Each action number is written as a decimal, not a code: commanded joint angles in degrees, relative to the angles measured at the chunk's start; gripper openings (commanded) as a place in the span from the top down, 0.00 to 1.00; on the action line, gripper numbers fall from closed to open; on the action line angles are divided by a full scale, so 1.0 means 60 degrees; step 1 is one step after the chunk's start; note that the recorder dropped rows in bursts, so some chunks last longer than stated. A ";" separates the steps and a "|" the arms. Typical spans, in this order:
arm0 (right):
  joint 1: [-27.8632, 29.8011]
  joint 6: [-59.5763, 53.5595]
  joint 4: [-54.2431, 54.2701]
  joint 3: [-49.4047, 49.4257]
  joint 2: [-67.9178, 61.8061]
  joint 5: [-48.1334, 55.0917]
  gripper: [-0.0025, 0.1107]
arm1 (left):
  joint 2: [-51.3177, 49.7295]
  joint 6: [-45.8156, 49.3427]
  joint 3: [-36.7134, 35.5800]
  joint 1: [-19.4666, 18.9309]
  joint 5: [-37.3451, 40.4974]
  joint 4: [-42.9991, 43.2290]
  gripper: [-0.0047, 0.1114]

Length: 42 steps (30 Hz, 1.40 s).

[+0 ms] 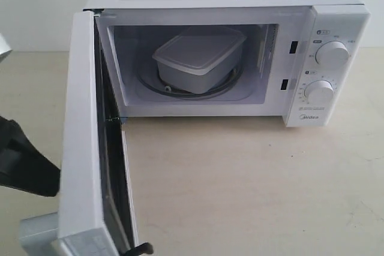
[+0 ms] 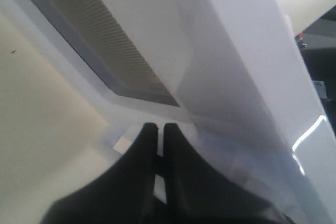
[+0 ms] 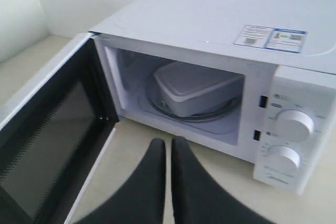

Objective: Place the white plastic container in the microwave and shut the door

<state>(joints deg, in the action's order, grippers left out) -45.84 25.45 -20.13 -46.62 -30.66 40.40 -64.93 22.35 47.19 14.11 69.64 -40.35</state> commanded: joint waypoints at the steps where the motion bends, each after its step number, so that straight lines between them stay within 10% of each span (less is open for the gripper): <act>1: 0.0040 0.0537 -0.0655 -0.0167 0.0040 0.1044 0.98 | -0.0813 0.1472 0.0024 0.0671 -0.0700 -0.1436 0.92; 7: 0.0040 0.0973 -0.0732 -0.0167 0.0040 0.1103 0.98 | -0.2134 0.2076 0.1561 0.1809 -0.1733 -0.1968 0.92; 16: 0.0020 0.1105 -0.0495 0.0023 0.0572 0.1466 0.98 | -0.1601 0.1853 0.2533 0.1856 -0.1314 -0.0477 0.92; 28: 0.0002 0.0700 0.3096 0.3925 -0.0279 -0.6069 0.98 | -0.1798 0.3136 0.2532 0.1856 -0.1032 -0.0575 0.92; 42: 0.0002 -0.0154 0.2957 0.4220 -0.4171 -0.9280 0.98 | 0.0431 0.2422 0.1584 0.1856 -0.2363 -0.0610 0.92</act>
<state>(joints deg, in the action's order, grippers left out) -45.84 27.79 -2.01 -21.57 -51.52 -11.70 -64.98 37.53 57.89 25.09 56.37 -42.62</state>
